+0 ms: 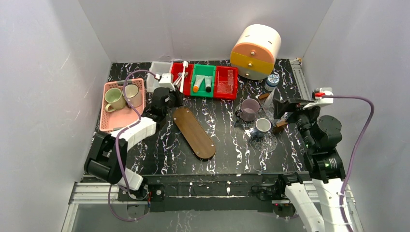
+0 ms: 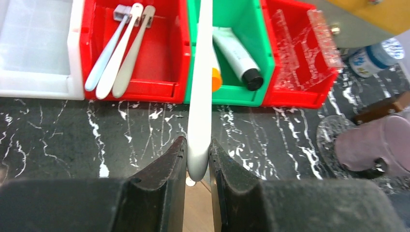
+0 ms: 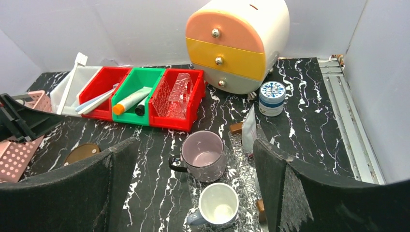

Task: Prepare toiletry sets of a toothbrush and toothpaste on the tray
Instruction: Pick up the toothbrush from the storage box.

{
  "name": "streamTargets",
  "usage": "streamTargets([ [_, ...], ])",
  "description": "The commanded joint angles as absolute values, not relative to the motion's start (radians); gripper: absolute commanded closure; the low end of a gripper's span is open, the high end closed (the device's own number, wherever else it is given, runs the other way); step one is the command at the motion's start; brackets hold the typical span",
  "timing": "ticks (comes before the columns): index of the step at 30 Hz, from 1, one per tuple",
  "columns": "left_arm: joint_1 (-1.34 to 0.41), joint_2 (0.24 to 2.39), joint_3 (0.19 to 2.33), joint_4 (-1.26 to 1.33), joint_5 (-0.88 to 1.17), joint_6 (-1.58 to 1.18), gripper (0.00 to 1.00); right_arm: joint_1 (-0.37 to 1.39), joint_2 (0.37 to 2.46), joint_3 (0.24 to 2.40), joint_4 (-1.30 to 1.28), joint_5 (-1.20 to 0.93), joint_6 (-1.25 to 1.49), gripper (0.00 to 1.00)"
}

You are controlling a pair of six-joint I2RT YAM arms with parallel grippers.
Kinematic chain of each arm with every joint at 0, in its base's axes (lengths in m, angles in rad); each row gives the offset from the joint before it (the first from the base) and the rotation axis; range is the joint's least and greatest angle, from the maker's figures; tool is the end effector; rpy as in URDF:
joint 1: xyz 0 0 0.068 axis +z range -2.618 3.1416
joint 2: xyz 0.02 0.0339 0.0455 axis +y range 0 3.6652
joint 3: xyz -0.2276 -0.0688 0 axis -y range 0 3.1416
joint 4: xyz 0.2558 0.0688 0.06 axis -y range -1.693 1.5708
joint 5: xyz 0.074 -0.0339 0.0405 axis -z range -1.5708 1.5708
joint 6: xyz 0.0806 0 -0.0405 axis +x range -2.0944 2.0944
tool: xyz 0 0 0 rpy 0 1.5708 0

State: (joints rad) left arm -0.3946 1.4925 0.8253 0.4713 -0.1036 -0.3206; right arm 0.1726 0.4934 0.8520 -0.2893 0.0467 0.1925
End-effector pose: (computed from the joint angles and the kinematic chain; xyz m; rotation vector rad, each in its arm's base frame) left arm 0.3646 -0.1428 0.1992 -0.0099 1.7853 -0.4260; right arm 0.1899 0.0293 0.3780 0.0527 1.5061 0.2585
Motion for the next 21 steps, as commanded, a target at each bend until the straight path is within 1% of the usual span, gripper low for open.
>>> streamTargets([
  [1,-0.400,1.390,0.758,0.657,-0.017,-0.342,1.00,0.178,0.567,0.928,-0.321,-0.026,0.179,0.04],
  [6,-0.444,1.338,0.708,0.723,-0.002,-0.339,1.00,0.177,0.681,0.969,-0.304,-0.118,0.225,0.05],
  [12,-0.524,1.323,0.688,0.758,-0.044,-0.326,1.00,0.178,0.779,0.959,-0.209,-0.195,0.282,0.05],
  [21,-0.650,1.319,0.655,0.863,-0.123,-0.331,1.00,0.221,0.880,0.928,-0.027,-0.248,0.442,0.06],
])
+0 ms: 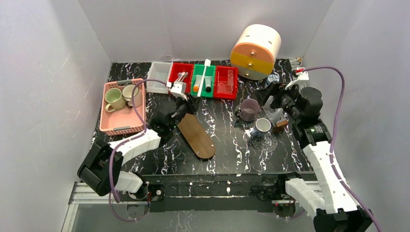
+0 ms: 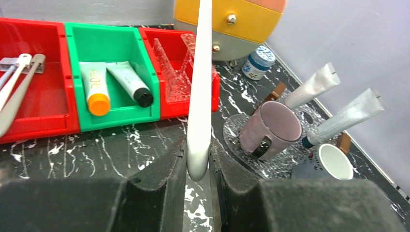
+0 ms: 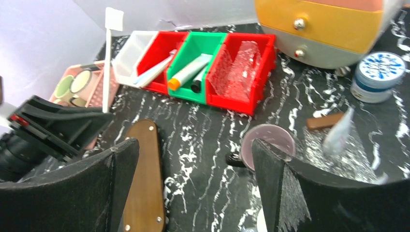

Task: Prepare toiletry sets of a toothbrush and toothpaste on the tray
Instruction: Pick up the toothbrush from the storage box.

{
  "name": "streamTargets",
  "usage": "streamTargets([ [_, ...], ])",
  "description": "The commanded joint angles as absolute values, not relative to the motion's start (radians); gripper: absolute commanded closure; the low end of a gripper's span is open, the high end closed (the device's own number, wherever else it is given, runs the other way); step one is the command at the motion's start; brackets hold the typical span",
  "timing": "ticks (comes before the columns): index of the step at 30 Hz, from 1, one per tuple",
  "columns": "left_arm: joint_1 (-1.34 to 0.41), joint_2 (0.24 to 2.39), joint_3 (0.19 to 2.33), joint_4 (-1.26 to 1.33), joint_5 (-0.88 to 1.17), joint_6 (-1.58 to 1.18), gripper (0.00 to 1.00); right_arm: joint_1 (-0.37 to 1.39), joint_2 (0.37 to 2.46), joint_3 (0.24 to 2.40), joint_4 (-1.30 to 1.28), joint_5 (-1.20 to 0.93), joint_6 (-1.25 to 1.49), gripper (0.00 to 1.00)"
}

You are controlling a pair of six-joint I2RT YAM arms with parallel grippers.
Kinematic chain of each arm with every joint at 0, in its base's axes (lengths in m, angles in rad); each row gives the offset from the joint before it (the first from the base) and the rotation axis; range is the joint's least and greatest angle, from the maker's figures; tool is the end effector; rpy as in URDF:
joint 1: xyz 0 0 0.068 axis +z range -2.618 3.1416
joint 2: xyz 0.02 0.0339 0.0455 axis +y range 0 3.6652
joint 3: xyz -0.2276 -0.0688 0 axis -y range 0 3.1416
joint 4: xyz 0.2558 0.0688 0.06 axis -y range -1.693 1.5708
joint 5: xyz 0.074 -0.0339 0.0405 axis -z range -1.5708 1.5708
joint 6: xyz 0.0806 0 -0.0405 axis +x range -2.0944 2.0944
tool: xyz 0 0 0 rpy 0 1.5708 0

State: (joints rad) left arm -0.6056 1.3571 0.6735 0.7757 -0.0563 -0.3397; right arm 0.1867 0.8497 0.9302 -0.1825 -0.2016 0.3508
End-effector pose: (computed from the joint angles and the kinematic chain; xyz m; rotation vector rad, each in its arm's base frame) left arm 0.3000 -0.2022 0.2351 0.1550 1.5131 -0.7209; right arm 0.2643 0.0664 0.3492 -0.0154 1.7030 0.5720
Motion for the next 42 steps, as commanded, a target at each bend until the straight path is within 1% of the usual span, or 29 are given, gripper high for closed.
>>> streamTargets([
  [1,-0.663,1.318,0.648,0.876,-0.135,-0.327,1.00,0.241,0.894,0.929,-0.012,-0.237,0.452,0.06],
  [4,-0.703,1.325,0.631,0.912,-0.154,-0.308,1.00,0.344,0.942,0.946,0.041,-0.162,0.459,0.07],
  [9,-0.771,1.336,0.623,0.943,-0.184,-0.244,1.00,0.538,1.011,0.968,0.110,0.040,0.470,0.08],
  [12,-0.807,1.325,0.608,0.970,-0.205,-0.222,1.00,0.604,1.045,0.961,0.160,0.137,0.493,0.10],
  [15,-0.837,1.314,0.600,0.987,-0.224,-0.198,1.00,0.646,1.073,0.957,0.212,0.187,0.515,0.13],
  [19,-0.858,1.306,0.590,1.002,-0.239,-0.171,1.00,0.684,1.104,0.968,0.274,0.220,0.526,0.20],
  [29,-0.882,1.287,0.576,1.024,-0.243,-0.151,1.00,0.715,1.178,0.996,0.337,0.270,0.570,0.42],
  [42,-0.896,1.297,0.578,1.040,-0.218,-0.149,1.00,0.717,1.215,0.992,0.407,0.268,0.582,0.56],
])
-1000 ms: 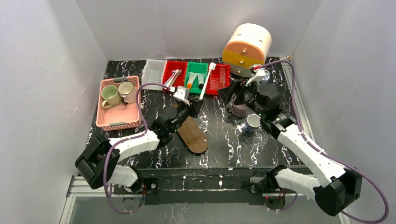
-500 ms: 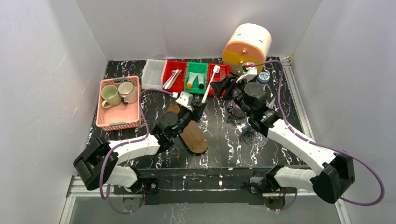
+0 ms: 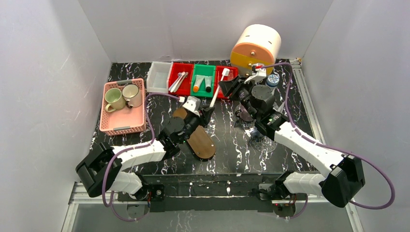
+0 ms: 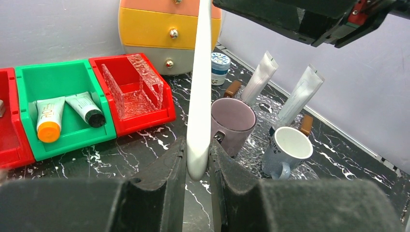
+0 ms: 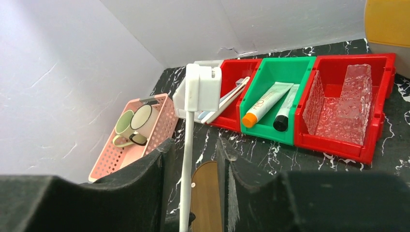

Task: Prepare toiletry sets of a toothbrush and toothpaste on the tray
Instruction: Pick up the toothbrush from the storage box.

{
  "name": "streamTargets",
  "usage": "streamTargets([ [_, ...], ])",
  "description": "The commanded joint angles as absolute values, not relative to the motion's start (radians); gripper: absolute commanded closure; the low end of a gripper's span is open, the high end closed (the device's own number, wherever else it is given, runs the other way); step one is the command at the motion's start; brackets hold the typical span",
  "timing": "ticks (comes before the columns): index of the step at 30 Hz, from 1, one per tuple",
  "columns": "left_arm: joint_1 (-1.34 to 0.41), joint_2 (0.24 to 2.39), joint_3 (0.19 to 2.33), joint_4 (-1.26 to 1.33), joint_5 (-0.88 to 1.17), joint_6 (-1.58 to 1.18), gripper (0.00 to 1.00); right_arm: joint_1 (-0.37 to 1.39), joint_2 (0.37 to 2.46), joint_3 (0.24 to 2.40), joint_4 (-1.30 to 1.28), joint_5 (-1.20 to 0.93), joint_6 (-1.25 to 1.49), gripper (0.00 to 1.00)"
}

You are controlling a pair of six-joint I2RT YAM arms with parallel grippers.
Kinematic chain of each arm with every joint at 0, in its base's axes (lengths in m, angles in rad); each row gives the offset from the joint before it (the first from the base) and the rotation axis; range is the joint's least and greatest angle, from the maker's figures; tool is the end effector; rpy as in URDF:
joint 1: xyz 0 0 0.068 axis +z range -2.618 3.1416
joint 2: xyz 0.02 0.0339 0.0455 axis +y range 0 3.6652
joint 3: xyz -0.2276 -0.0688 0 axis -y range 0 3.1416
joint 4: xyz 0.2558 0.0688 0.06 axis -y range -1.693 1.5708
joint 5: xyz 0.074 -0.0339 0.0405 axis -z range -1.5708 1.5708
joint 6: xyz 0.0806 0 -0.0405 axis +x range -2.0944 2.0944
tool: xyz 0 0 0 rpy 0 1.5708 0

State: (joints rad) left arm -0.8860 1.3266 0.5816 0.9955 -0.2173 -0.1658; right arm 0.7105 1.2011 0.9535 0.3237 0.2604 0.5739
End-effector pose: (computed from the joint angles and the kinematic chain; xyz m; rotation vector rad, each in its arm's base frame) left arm 0.2295 -0.2536 0.2429 0.2985 1.3316 -0.7463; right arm 0.2803 0.2138 0.3327 0.1120 1.5514 0.8340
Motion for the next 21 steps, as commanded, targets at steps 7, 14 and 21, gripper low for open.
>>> streamTargets([
  [7,-0.900,1.305,0.581,1.042,-0.207,-0.146,1.00,0.718,1.231,0.995,0.422,0.248,0.585,0.68],
  [14,-0.901,1.313,0.577,1.041,-0.218,-0.135,1.00,0.717,1.223,0.995,0.426,0.232,0.521,0.99],
  [21,-0.902,1.305,0.576,1.012,-0.275,-0.136,0.75,0.717,1.193,0.995,0.420,0.221,0.406,0.99],
])
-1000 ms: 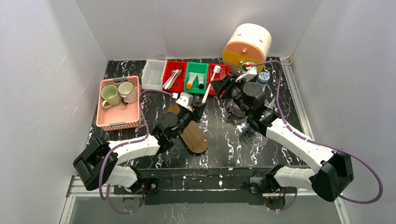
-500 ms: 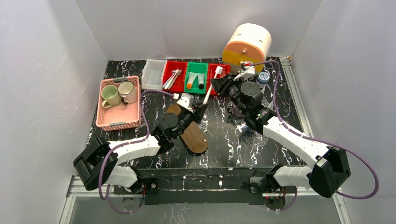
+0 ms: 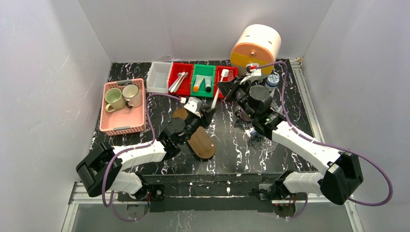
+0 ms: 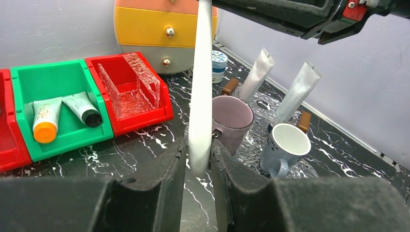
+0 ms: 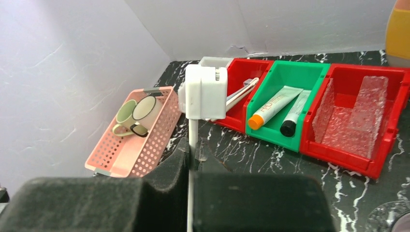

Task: Prepare toiletry sets of a toothbrush and toothpaste on the tray
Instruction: Pick up the toothbrush from the storage box, then place the toothbrush in the cup.

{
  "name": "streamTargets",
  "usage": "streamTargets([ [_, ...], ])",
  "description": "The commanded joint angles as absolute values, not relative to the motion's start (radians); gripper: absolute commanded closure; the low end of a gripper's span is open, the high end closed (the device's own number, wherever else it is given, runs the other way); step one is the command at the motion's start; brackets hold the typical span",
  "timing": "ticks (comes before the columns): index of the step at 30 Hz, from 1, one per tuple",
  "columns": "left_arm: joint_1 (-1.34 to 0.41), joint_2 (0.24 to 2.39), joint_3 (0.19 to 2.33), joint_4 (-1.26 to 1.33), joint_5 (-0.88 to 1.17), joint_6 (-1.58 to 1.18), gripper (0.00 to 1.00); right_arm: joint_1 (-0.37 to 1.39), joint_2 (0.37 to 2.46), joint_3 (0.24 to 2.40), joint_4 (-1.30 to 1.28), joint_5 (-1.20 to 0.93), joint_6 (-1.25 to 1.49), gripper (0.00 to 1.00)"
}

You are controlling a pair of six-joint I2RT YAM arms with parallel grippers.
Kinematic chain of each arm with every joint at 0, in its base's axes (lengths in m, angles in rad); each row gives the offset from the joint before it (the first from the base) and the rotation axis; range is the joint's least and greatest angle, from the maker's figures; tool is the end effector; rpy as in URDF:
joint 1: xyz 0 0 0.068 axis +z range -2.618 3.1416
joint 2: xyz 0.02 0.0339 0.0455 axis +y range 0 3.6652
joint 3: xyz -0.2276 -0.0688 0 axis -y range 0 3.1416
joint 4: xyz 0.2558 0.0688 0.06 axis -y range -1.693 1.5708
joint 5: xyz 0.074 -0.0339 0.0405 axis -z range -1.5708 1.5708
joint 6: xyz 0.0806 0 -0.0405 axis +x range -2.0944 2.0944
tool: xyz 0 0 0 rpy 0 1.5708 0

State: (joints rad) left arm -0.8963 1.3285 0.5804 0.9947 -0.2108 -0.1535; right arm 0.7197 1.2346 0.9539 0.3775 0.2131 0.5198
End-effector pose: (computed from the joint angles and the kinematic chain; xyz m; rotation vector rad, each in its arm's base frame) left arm 0.2267 -0.2565 0.2417 0.3206 1.3303 -0.7476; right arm 0.2815 0.2241 0.3299 0.0266 1.5340 0.8425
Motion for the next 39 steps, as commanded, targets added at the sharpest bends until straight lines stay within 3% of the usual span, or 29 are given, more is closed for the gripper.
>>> streamTargets([
  [1,-0.901,1.303,0.579,0.994,-0.285,-0.138,0.70,0.718,1.186,0.997,0.419,0.224,0.386,0.99],
  [8,-0.899,1.287,0.621,0.837,-0.395,-0.153,0.40,0.711,1.132,0.968,0.439,0.250,0.207,0.99],
  [21,-0.843,1.196,0.838,0.307,-0.536,-0.280,0.11,0.572,1.075,0.819,0.544,0.286,0.002,0.99],
  [28,-0.708,1.140,0.950,0.012,-0.460,-0.429,0.02,0.484,1.081,0.730,0.615,0.297,-0.048,0.99],
  [39,-0.592,1.049,0.953,-0.215,-0.392,-0.422,0.02,0.400,1.186,0.639,0.773,0.297,-0.027,0.99],
])
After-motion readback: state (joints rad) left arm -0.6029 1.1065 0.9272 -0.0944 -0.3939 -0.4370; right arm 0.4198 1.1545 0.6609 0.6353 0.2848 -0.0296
